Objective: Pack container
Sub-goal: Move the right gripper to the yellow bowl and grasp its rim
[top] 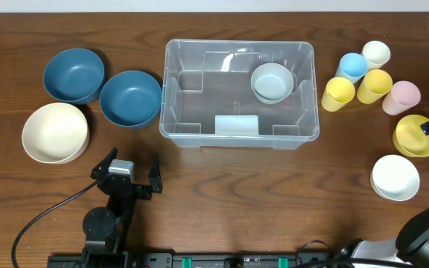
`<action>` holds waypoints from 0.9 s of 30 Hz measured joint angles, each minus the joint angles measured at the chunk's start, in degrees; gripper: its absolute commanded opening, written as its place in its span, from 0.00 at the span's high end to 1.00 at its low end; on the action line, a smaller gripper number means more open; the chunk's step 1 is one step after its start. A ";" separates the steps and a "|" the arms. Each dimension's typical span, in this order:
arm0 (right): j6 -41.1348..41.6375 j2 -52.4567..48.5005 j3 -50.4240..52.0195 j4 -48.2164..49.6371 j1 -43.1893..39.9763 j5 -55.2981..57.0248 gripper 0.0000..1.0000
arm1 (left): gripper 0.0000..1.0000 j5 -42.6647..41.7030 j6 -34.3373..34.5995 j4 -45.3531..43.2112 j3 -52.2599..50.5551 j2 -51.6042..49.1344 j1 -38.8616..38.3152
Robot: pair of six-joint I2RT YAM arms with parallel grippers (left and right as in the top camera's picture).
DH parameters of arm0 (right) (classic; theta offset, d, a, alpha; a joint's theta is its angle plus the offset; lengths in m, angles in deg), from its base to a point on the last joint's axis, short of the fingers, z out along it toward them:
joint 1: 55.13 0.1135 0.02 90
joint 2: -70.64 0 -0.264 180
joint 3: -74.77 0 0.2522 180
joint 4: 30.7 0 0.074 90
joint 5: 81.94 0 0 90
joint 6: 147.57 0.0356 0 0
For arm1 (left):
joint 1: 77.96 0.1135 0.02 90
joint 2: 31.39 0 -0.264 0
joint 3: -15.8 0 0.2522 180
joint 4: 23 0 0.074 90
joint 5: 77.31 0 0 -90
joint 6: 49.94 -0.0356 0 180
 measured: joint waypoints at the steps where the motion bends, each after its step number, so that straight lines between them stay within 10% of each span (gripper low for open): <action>1: -0.15 -0.57 0.02 0.72 0.00 0.00 0.34 | 0.02 0.00 0.00 0.00 0.00 0.00 0.00; 16: -1.20 -13.90 0.07 7.52 -0.42 0.22 0.42 | 0.02 0.00 0.00 0.00 0.00 0.00 0.00; 23: -1.49 -17.62 0.13 7.96 -2.73 0.52 0.88 | 0.02 -0.02 0.00 0.00 0.00 0.00 -0.02; 27: -1.09 -17.86 0.00 8.33 -3.87 -0.17 0.99 | 0.02 0.00 0.00 0.00 0.00 0.00 0.00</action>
